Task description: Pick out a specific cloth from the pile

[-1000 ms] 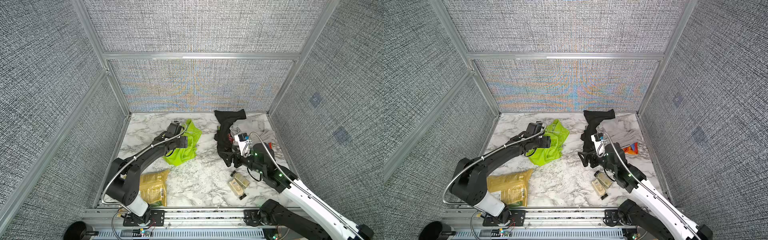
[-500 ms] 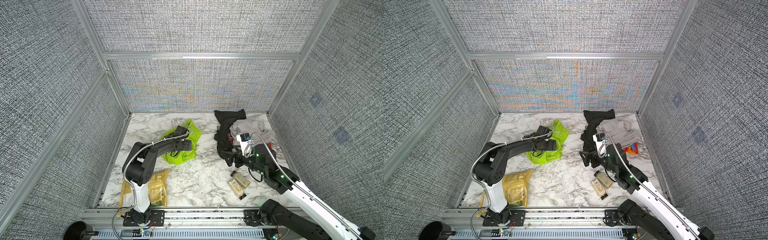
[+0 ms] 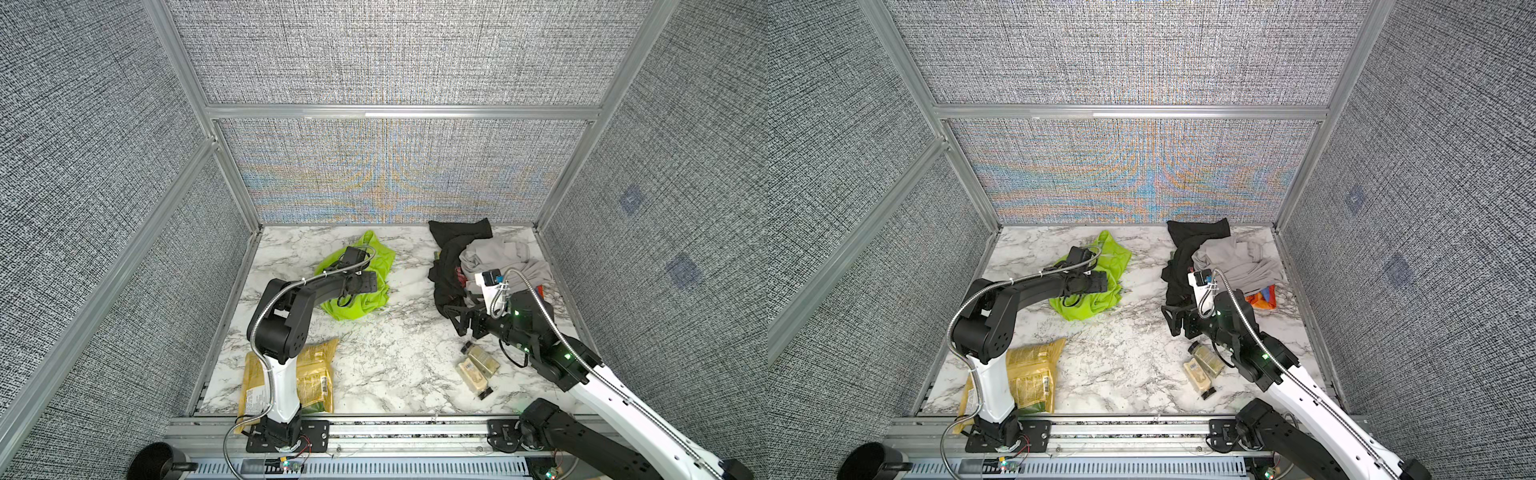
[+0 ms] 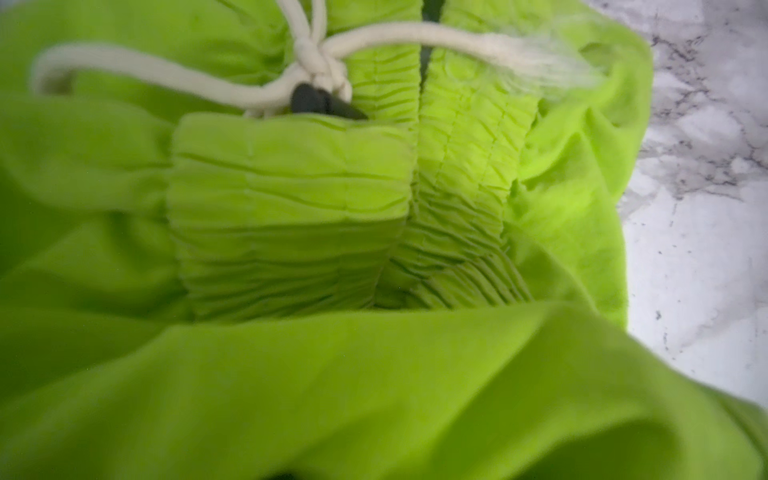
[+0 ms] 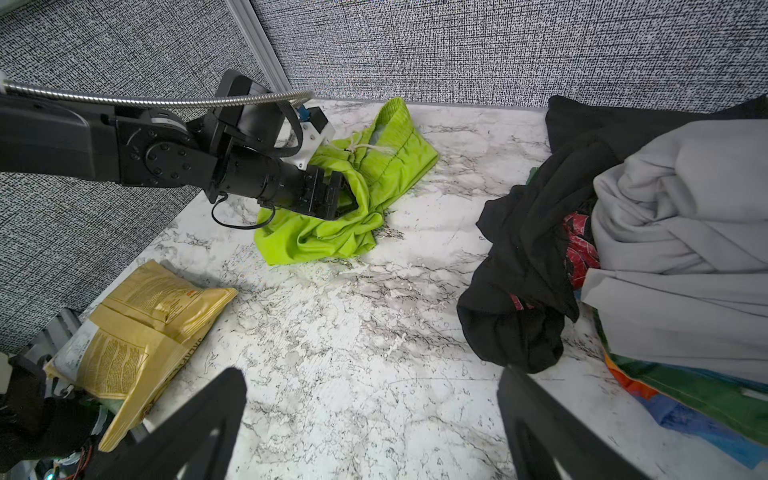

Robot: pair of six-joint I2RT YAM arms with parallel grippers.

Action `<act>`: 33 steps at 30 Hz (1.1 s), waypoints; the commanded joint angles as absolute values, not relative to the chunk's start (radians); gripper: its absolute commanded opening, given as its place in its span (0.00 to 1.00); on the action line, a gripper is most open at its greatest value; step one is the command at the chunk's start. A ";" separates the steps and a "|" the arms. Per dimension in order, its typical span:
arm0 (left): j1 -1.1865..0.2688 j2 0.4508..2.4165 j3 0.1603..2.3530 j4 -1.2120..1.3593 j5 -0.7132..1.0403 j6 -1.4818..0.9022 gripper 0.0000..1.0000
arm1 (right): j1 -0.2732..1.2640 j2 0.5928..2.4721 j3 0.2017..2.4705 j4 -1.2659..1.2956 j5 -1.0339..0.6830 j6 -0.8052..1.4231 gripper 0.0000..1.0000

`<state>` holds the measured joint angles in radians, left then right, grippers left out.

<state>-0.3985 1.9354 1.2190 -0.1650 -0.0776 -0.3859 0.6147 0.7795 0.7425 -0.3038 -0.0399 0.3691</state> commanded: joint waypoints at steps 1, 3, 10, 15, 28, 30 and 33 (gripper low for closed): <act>-0.397 1.868 1.203 -0.175 -0.074 -0.392 0.94 | 0.614 0.773 0.740 -0.296 -0.025 0.377 0.99; -0.397 1.833 1.203 -0.207 -0.095 -0.382 0.94 | 0.614 0.774 0.744 -0.299 -0.026 0.377 0.99; -0.394 1.704 1.134 -0.310 -0.103 -0.346 0.94 | 0.614 0.772 0.746 -0.301 -0.022 0.374 0.99; -0.396 1.692 1.079 -0.306 -0.075 -0.344 0.95 | 0.615 0.795 0.751 -0.282 -0.039 0.377 0.99; -0.396 1.835 1.043 -0.146 0.009 -0.391 0.94 | 0.614 0.781 0.755 -0.298 -0.074 0.382 0.99; -0.394 1.816 1.032 -0.131 0.002 -0.385 0.94 | 0.614 0.779 0.756 -0.298 -0.081 0.379 0.99; -0.395 1.782 1.026 -0.130 -0.001 -0.377 0.94 | 0.615 0.786 0.756 -0.286 -0.093 0.381 0.99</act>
<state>-0.3958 1.8061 1.0290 -0.1482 -0.0113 -0.3779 0.6147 0.7834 0.7506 -0.3138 -0.0738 0.3737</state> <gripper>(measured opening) 0.942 0.990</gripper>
